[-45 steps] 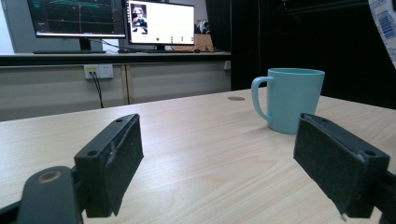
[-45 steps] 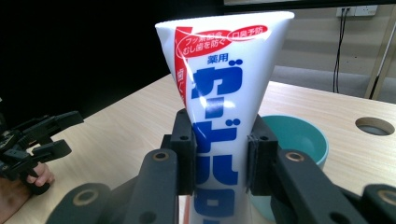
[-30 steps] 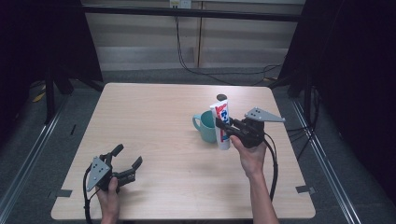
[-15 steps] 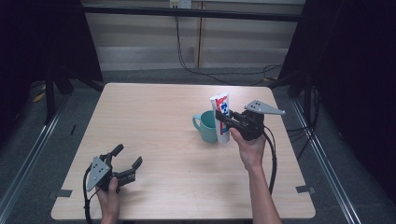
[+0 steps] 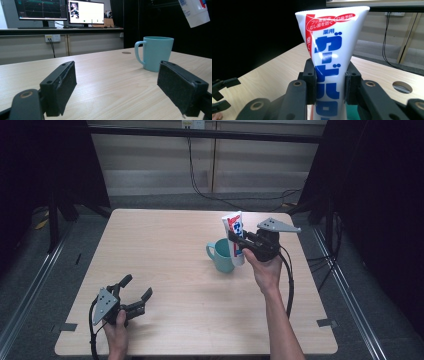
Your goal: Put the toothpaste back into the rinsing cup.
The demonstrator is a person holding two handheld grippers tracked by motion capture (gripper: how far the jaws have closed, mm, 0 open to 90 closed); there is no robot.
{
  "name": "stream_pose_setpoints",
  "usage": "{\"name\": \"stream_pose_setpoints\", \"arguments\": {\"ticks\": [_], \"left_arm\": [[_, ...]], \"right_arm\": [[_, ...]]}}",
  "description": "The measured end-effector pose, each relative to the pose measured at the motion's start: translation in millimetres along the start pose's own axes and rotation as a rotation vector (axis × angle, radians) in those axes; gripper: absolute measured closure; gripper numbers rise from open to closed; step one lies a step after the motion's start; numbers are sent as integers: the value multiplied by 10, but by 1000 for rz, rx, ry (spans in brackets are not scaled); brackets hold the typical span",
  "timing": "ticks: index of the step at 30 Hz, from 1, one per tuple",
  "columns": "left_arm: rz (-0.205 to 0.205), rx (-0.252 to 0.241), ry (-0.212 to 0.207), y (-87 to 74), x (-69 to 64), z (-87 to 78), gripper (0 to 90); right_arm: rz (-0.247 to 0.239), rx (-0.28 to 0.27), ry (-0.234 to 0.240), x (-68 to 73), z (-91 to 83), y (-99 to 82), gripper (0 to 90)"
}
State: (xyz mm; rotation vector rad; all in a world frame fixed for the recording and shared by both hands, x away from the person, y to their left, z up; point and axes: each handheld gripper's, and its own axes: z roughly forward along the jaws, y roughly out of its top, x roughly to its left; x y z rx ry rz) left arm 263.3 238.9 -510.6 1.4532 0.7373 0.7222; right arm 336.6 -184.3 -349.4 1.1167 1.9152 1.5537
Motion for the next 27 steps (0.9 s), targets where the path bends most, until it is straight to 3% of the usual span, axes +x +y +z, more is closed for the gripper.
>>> {"name": "stream_pose_setpoints", "arguments": {"ticks": [14,27], "left_arm": [[5,1,0,-1,3,-1,156],[6,3,-3,0,4,-5,156]], "right_arm": [[1,-3,-14,-49,172,156,691],[-9,37,-35,-113,364,183,689]]}}
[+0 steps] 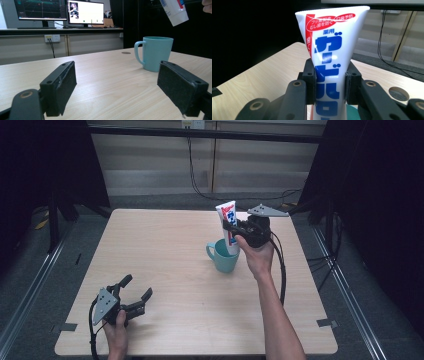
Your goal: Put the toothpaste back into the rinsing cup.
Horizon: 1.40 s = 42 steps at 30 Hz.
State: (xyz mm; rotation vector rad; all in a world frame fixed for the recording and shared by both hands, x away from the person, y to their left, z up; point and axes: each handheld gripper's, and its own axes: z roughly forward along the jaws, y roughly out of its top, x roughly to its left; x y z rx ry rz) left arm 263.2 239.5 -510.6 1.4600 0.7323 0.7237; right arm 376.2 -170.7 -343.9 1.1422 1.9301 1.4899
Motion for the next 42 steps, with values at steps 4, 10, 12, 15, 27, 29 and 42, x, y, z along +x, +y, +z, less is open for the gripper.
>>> {"name": "stream_pose_setpoints", "arguments": {"ticks": [4,10,12,15,27,29,42], "left_arm": [[-1,0,2,0,-1,0,156],[0,2,2,0,-1,0,156],[0,1,2,0,-1,0,156],[0,1,2,0,-1,0,156],[-5,3,-2,-1,-6,-3,156],[2,3,-2,1,-1,-3,156],[-4,3,-2,-1,-6,-3,156]], "right_arm": [[5,20,-5,-37,68,-31,688],[19,52,-24,-121,171,-98,687],[22,50,-28,-138,188,-108,687],[24,58,-26,-159,210,-119,686],[31,75,-42,-248,305,-160,682],[33,79,-42,-250,317,-176,681],[35,93,-48,-272,395,-219,677]]}}
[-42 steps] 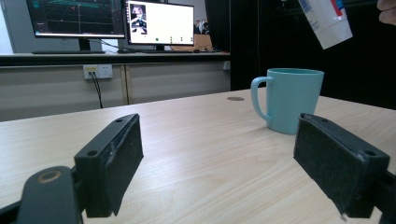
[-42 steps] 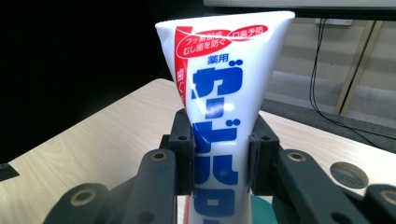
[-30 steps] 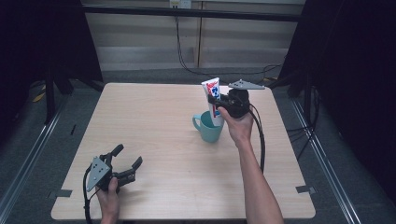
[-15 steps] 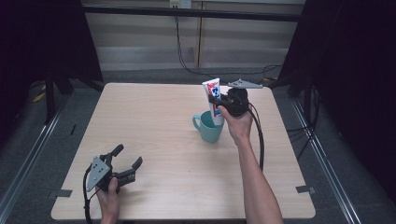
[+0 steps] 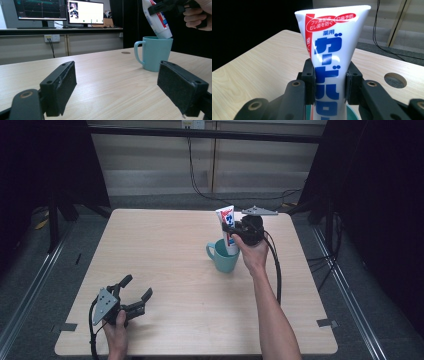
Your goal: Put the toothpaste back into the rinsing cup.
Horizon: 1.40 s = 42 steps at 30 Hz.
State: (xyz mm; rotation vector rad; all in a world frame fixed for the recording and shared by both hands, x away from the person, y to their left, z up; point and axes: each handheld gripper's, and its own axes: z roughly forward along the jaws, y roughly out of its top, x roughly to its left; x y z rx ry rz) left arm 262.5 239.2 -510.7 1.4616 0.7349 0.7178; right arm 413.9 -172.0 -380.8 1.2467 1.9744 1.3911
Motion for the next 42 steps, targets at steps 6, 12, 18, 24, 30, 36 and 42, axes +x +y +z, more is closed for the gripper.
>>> {"name": "stream_pose_setpoints", "arguments": {"ticks": [6,12,18,24,30,36,42], "left_arm": [[6,0,-1,2,6,0,156],[0,0,-1,0,0,0,156],[1,0,-1,0,1,-1,156],[-1,0,-2,0,0,0,156],[2,0,-2,1,4,2,156],[5,1,-3,1,5,0,156],[5,1,-3,1,5,0,156]], "right_arm": [[1,12,-1,-14,50,-7,675],[-7,20,-4,-26,90,-31,673],[-7,36,-7,-41,87,-60,673],[-20,40,-13,-52,57,-95,671],[-14,55,-11,-50,64,-166,668],[-6,56,-4,-47,55,-244,666],[0,68,-2,-50,50,-320,663]]}}
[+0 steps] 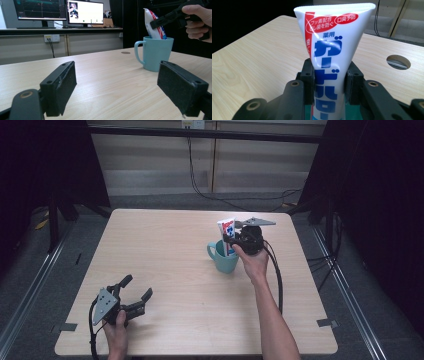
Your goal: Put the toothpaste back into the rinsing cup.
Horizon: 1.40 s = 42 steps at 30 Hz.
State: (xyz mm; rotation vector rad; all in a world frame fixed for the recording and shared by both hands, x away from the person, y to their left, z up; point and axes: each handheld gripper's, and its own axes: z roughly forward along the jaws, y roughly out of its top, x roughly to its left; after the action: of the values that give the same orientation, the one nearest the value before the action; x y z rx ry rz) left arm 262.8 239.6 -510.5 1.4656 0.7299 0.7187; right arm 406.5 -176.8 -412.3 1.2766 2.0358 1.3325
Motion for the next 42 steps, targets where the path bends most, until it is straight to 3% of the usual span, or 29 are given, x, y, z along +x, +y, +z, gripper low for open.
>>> {"name": "stream_pose_setpoints", "arguments": {"ticks": [33,42], "left_arm": [[-5,-1,2,-1,-5,0,156],[-3,0,0,-1,-2,1,156]], "right_arm": [[-5,68,-11,-46,22,-219,637],[2,46,-5,-48,-4,-264,614]]}}
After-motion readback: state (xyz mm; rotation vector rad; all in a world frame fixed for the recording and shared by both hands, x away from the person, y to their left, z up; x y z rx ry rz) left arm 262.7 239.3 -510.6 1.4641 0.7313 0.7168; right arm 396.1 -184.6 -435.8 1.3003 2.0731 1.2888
